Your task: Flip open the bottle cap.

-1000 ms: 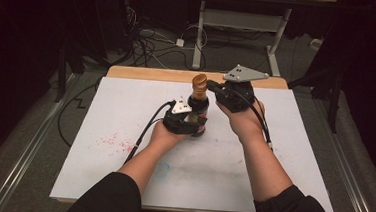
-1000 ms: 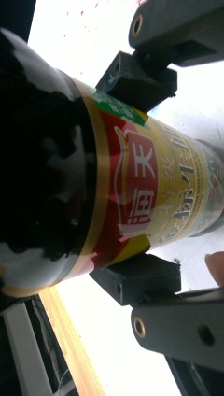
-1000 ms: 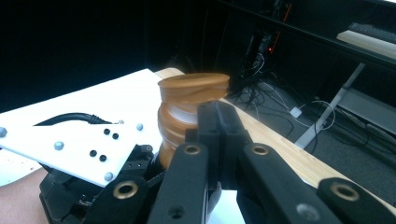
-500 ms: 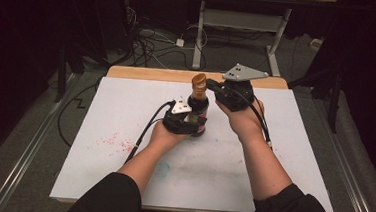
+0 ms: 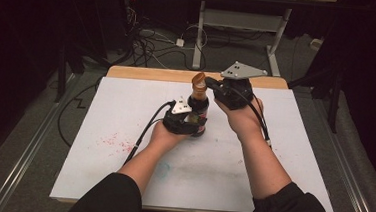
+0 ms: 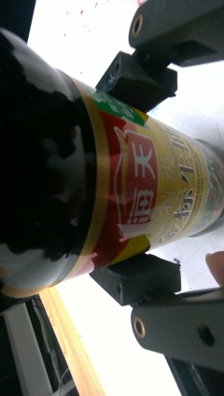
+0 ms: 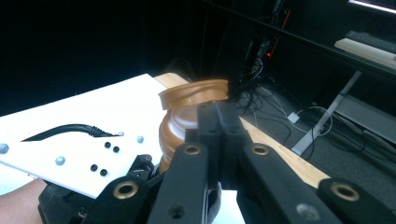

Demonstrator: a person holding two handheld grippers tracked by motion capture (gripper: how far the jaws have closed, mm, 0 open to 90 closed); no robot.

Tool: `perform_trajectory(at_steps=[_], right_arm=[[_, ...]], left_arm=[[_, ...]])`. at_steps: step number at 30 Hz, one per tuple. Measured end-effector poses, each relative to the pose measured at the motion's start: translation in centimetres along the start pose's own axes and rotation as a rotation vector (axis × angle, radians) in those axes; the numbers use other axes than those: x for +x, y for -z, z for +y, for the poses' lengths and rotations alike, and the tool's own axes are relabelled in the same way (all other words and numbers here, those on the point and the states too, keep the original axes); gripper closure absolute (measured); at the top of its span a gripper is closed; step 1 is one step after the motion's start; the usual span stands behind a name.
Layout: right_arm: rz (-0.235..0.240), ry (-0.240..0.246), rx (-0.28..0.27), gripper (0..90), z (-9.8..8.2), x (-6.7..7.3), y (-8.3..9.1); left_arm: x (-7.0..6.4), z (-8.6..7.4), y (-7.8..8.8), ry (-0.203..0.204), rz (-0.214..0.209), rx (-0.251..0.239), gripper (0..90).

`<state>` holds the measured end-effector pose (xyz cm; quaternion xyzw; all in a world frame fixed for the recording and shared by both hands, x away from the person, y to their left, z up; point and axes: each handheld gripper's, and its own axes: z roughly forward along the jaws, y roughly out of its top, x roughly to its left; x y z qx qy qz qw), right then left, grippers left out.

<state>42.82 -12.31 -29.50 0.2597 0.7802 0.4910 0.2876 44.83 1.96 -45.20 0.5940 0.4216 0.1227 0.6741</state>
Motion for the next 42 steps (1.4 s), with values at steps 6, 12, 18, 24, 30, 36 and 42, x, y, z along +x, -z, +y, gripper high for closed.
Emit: perform_trajectory(at_steps=[6,12,18,24,30,36,42], right_arm=[[0.003,0.005,-0.007,90.0,0.6,0.0,-0.2],[0.061,0.017,-0.026,90.0,2.6,1.6,-1.7],[0.061,0.016,-0.044,90.0,2.9,2.0,-1.4],[0.041,0.000,-0.045,90.0,2.3,1.2,-0.5],[0.028,-0.014,-0.038,90.0,1.2,0.5,-0.2],[0.016,-0.029,-0.035,90.0,0.4,-0.1,0.3],[0.009,-0.034,-0.036,84.1,-0.1,-0.2,0.7]], left_arm=[[-0.1,0.0,0.0,-0.004,0.000,0.000,28.7],[-0.1,0.0,0.0,0.004,-0.002,-0.006,28.6],[-0.1,-0.1,0.0,0.005,-0.003,-0.006,28.5],[-0.1,-0.1,0.0,0.009,-0.001,-0.007,28.3],[-0.1,0.0,0.0,0.015,-0.001,-0.009,28.2],[-0.1,0.0,0.0,0.013,0.000,-0.003,28.1],[-0.1,0.1,0.0,0.013,0.001,-0.001,28.0]])
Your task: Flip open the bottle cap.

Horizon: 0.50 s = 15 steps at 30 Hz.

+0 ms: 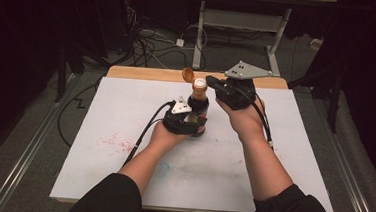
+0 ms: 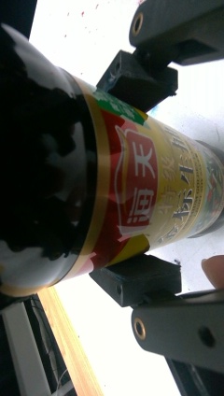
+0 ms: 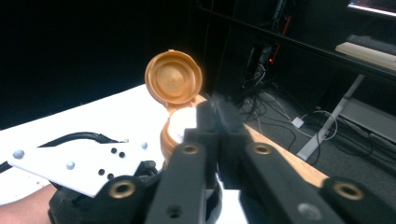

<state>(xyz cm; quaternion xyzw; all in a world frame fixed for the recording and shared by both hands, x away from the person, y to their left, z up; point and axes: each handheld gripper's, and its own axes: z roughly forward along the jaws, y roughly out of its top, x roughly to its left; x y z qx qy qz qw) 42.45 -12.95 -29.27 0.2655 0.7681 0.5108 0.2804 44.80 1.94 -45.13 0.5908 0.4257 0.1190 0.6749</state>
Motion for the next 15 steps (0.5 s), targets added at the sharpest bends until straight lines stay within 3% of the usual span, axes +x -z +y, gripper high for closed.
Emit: perform_trajectory(at_steps=[9,15], right_arm=[[0.041,-0.035,-0.002,51.3,-0.9,-0.8,0.2],[0.037,-0.039,-0.014,34.8,-1.3,-0.9,0.2]], left_arm=[[0.0,0.0,-0.1,0.005,0.003,-0.003,27.6],[0.1,0.2,0.1,0.016,-0.002,0.008,27.3]])
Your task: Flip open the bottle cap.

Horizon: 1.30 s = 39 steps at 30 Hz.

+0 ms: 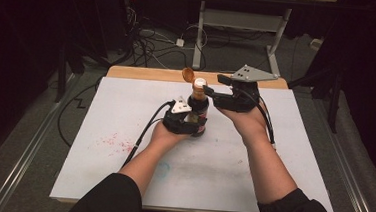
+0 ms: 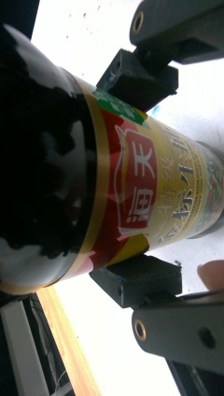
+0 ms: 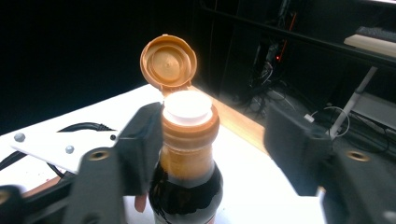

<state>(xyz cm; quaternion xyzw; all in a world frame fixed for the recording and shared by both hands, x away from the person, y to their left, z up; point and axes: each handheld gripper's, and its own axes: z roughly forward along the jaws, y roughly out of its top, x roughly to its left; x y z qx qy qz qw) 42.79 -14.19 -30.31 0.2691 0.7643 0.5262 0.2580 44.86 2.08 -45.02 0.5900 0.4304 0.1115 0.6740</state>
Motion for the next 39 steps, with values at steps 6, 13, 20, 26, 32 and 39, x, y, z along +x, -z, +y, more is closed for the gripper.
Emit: perform_trajectory(at_steps=[6,13,20,26,32,39], right_arm=[[-0.005,-0.013,-0.006,5.4,-0.4,-0.1,-0.3],[-0.020,-0.034,0.001,0.1,-0.9,-0.3,-0.5],[-0.031,-0.034,0.005,0.1,-1.5,-0.4,-0.3],[-0.039,-0.028,0.017,0.1,-2.3,-0.4,-0.2],[-0.041,-0.032,0.039,0.1,-3.8,-0.4,-0.5],[-0.032,-0.039,0.068,0.1,-5.9,-0.1,-0.9]], left_arm=[[0.4,0.1,0.2,0.045,-0.015,0.042,15.8],[0.4,0.2,0.8,0.061,-0.019,0.053,0.0],[0.8,0.3,1.7,0.086,-0.011,0.050,0.0],[1.2,0.2,2.7,0.073,-0.010,0.046,0.0],[1.7,-0.1,3.5,0.073,-0.004,0.049,0.0],[2.4,-0.6,4.5,0.080,0.006,0.061,0.0]])
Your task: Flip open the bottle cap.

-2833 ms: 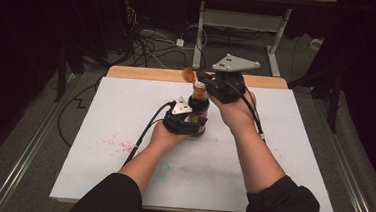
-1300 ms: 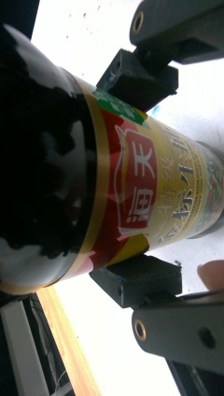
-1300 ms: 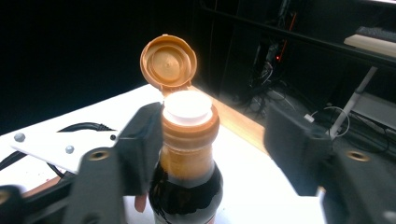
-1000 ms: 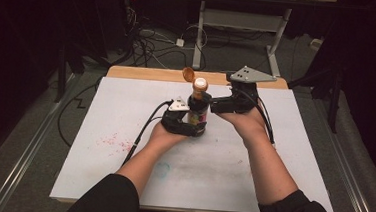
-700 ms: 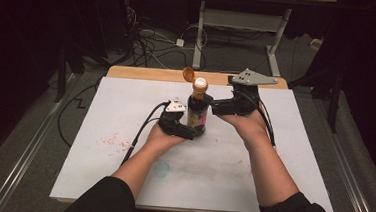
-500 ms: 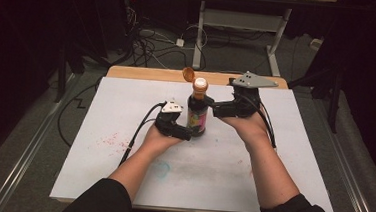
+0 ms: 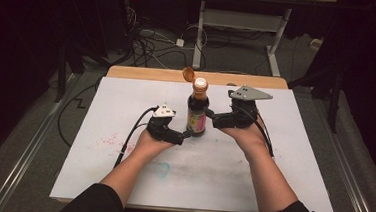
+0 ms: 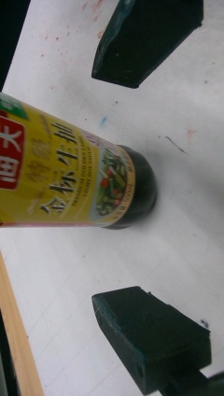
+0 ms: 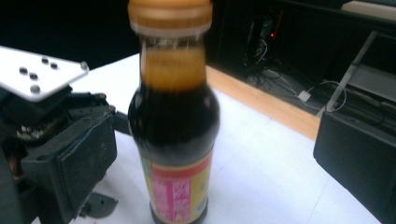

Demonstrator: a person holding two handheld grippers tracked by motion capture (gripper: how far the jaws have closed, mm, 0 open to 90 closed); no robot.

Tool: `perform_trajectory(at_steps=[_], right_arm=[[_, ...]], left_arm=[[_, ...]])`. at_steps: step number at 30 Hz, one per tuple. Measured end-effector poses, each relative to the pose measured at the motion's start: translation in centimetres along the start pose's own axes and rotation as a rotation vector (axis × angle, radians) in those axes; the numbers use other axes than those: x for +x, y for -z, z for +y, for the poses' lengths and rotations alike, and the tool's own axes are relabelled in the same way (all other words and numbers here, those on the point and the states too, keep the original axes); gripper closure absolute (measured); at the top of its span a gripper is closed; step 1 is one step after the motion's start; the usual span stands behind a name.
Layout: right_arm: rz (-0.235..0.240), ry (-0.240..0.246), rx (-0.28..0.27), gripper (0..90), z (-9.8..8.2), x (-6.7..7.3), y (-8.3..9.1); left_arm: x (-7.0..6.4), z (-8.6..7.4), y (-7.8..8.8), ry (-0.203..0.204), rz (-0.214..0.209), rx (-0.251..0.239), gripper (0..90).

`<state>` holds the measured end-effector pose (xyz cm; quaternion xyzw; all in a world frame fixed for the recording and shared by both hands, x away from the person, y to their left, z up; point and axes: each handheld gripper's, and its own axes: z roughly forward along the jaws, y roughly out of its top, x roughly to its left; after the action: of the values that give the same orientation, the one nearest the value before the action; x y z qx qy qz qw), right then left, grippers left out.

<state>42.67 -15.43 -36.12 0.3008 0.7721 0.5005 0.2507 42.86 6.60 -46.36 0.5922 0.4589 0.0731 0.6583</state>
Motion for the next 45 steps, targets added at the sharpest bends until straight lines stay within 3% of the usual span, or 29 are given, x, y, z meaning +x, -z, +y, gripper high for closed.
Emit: perform_trajectory(at_steps=[21,31,45], right_arm=[[-0.001,-0.049,0.088,0.2,-7.5,1.0,-0.8],[-0.017,-0.077,0.092,0.2,-10.8,1.1,1.3],[-0.057,-0.088,0.084,0.2,-13.6,1.3,5.0]], left_arm=[[0.9,-1.3,3.7,0.009,0.007,-0.011,0.0],[1.5,-1.9,7.5,0.006,0.024,-0.035,0.0],[2.1,-3.4,12.4,-0.017,0.057,-0.052,0.0]])
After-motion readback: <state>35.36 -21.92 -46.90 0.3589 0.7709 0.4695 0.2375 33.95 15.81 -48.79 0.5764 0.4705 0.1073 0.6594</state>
